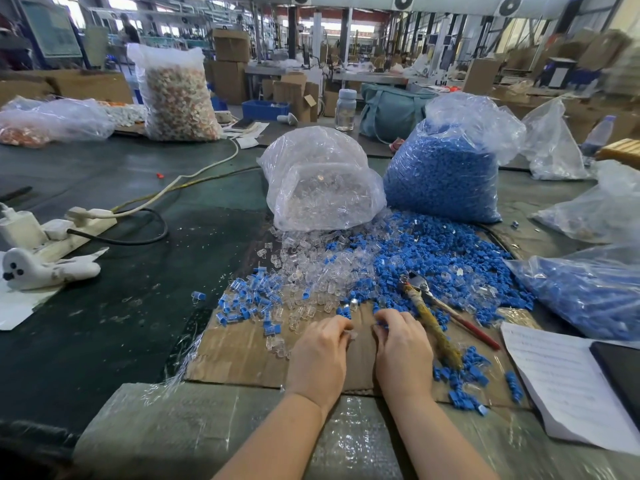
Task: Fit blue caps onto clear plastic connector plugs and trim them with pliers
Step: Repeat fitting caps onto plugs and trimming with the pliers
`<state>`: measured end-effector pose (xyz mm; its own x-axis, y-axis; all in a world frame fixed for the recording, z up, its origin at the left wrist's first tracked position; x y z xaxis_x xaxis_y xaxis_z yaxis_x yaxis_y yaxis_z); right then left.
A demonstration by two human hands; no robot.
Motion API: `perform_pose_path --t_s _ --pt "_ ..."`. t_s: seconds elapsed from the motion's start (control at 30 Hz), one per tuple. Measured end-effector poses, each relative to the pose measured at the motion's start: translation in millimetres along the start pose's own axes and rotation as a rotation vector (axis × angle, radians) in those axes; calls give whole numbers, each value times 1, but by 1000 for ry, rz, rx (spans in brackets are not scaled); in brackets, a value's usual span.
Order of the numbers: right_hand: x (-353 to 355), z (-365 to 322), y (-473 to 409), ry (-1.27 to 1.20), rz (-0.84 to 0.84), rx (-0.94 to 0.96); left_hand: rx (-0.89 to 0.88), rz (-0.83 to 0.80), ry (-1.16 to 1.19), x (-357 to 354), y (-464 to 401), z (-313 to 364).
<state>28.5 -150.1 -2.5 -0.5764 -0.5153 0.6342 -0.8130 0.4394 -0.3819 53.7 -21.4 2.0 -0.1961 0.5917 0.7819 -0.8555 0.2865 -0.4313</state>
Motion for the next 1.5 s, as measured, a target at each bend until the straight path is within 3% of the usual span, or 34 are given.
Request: perform_pose_path --t_s 0.47,0.93,1.17,1.5 --pt "3 -7 3 20 -1 50 124 -14 39 -3 0 -12" --pt "4 -27 10 -202 -88 259 145 -12 83 1 0 -12" --pt "2 -28 11 -224 -141 236 192 -38 156 0 0 -15" --pt "9 -30 12 -227 -66 264 173 -71 182 2 1 -10"
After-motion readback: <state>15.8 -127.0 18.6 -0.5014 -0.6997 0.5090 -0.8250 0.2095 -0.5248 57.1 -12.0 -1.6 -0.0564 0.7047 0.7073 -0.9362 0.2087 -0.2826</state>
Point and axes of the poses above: each hand's wrist, its own y-axis away from the middle knuckle, its own x-axis out of the back of the hand, z = x × y, the point moved 8 cm from there along -y, towards the middle knuckle, and after that the axes turned 12 degrees about -y, right-handed, at the moved point
